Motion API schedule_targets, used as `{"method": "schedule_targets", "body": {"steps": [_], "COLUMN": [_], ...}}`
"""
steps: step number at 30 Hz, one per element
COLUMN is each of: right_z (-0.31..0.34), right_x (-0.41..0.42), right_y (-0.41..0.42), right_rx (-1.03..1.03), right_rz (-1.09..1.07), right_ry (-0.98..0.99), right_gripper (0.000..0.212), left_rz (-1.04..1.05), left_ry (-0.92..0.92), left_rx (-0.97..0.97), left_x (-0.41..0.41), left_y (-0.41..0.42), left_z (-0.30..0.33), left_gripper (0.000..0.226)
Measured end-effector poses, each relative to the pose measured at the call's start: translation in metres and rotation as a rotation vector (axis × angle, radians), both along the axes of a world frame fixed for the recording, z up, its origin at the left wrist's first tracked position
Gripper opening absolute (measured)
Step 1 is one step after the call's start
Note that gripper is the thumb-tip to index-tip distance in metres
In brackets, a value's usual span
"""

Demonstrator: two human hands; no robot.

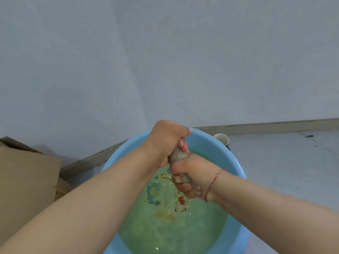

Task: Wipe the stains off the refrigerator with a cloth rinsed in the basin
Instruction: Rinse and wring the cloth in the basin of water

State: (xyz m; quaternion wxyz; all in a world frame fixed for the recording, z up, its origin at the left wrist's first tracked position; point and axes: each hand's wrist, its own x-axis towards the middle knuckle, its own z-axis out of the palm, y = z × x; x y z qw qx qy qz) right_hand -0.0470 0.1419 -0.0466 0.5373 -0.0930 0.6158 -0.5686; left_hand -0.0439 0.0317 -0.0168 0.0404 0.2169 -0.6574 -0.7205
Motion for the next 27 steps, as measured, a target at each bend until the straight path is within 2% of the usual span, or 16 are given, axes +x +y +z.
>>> {"method": "schedule_targets", "body": {"steps": [3, 5, 7, 8, 9, 11, 14, 16, 20, 22, 25, 27], "right_z": [-0.023, -0.038, -0.054, -0.058, -0.062, -0.067, -0.065, -0.063, -0.062, -0.065, -0.067, -0.06], "right_x": [0.004, 0.0, -0.006, -0.007, -0.008, -0.008, -0.009, -0.01, -0.011, -0.015, -0.023, -0.029], "right_y": [-0.013, -0.023, -0.029, -0.031, -0.032, -0.031, -0.031, -0.031, -0.025, -0.023, -0.024, -0.025], "right_rx": [0.164, 0.286, 0.429, 0.487, 0.519, 0.555, 0.568, 0.558, 0.506, 0.486, 0.355, 0.289], "right_rz": [-0.099, -0.061, 0.085, 0.149, 0.169, 0.152, 0.165, 0.158, 0.102, -0.026, -0.174, -0.232], "right_ry": [0.175, 0.349, 0.643, 0.782, 0.87, 0.919, 0.97, 0.98, 0.949, 0.896, 0.798, 0.828], "right_gripper": [0.02, 0.023, 0.022, 0.015, 0.013, 0.023, 0.02, 0.018, 0.008, 0.025, 0.043, 0.052], "left_rz": [0.003, 0.01, 0.042, 0.062, 0.078, 0.115, 0.155, 0.211, 0.407, 0.436, 0.33, 0.249], "left_ry": [-0.128, -0.194, -0.226, -0.241, -0.253, -0.281, -0.353, -0.379, -0.372, -0.345, -0.316, -0.339], "left_rx": [-0.387, -0.534, -0.615, -0.647, -0.661, -0.682, -0.7, -0.652, -0.363, -0.206, -0.098, -0.089], "left_x": [-0.011, -0.015, -0.017, -0.018, -0.018, -0.02, -0.022, -0.023, -0.019, -0.02, -0.023, -0.022], "left_y": [0.002, 0.005, 0.005, 0.006, 0.006, 0.007, 0.006, 0.005, 0.004, -0.002, -0.01, -0.017], "left_z": [-0.028, -0.041, -0.054, -0.059, -0.063, -0.067, -0.068, -0.07, -0.069, -0.072, -0.075, -0.071], "left_gripper": [0.038, 0.034, 0.029, 0.027, 0.027, 0.029, 0.032, 0.025, 0.007, 0.026, 0.071, 0.074]}}
